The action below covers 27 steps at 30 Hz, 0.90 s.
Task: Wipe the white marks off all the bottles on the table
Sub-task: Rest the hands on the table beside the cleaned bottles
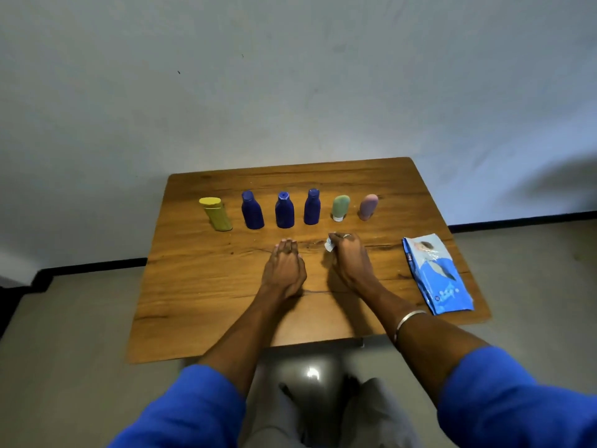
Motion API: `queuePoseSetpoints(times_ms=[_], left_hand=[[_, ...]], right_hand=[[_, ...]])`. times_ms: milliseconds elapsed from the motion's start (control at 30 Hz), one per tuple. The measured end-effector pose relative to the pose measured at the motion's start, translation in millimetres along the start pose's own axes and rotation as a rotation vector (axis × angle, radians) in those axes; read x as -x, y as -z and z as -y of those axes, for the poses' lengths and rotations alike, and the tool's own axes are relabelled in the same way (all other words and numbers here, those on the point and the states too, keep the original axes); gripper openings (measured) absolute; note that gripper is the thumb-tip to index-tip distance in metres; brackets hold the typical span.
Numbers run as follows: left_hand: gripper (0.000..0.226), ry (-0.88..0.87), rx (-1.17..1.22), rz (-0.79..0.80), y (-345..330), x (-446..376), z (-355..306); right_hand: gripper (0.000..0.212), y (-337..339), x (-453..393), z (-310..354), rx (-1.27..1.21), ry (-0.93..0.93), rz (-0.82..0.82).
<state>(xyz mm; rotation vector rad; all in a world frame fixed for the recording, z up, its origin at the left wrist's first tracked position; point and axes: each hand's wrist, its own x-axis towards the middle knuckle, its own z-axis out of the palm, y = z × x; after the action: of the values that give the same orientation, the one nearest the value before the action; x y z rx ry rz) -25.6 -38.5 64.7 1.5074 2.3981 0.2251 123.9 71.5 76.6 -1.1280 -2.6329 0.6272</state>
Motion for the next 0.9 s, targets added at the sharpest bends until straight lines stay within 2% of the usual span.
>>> queuePoseSetpoints(times_ms=[133, 267, 900], left_hand=[[0.056, 0.024, 0.022, 0.048, 24, 12, -12], [0.057, 0.011, 0.015, 0.040, 36, 15, -16], [0.057, 0.003, -0.030, 0.022, 47, 11, -6]], right_hand=[[0.039, 25, -1, 17, 0.028, 0.008, 0.000], [0.037, 36, 1, 24, 0.034, -0.002, -0.011], [0.033, 28, -6, 31, 0.028, 0.030, -0.023]])
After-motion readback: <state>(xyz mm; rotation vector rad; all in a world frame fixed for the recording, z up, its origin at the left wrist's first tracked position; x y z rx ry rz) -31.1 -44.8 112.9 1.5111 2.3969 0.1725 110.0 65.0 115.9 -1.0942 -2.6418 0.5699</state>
